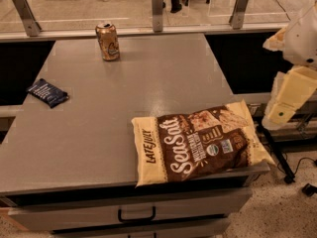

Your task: Move orange can near brown chip bag

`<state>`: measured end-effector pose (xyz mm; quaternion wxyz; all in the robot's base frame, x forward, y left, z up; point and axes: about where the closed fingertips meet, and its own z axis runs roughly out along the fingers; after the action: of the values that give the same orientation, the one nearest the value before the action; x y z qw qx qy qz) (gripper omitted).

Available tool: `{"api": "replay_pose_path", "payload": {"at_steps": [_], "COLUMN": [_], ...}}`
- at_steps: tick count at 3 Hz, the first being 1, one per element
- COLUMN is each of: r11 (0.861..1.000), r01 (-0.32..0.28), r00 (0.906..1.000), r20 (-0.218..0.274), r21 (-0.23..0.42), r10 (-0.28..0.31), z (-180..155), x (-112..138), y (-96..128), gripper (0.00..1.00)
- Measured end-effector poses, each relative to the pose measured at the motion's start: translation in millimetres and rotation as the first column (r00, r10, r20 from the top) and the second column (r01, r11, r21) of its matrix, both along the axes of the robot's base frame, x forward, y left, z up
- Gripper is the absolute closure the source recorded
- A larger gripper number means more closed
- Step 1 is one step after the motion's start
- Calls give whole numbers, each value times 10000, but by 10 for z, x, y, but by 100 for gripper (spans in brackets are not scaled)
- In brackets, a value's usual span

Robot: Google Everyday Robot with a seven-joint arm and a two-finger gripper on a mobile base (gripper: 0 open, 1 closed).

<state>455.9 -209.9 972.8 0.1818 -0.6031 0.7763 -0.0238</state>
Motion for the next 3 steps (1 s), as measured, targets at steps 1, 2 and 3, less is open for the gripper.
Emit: {"api": "replay_pose_path", "payload": {"at_steps": [1,2,3], "r11": [9952,9821,9584], "r01": [-503,-1160,-1784], "r00": [9970,9843,9658], "r20": [630,1494,2259], "r21": [834,1485,2228], "r10": [451,937,1273], "z": [-68,5,198], "x": [494,1058,1574], "y": [307,737,1243], "gripper": [0,0,0]}}
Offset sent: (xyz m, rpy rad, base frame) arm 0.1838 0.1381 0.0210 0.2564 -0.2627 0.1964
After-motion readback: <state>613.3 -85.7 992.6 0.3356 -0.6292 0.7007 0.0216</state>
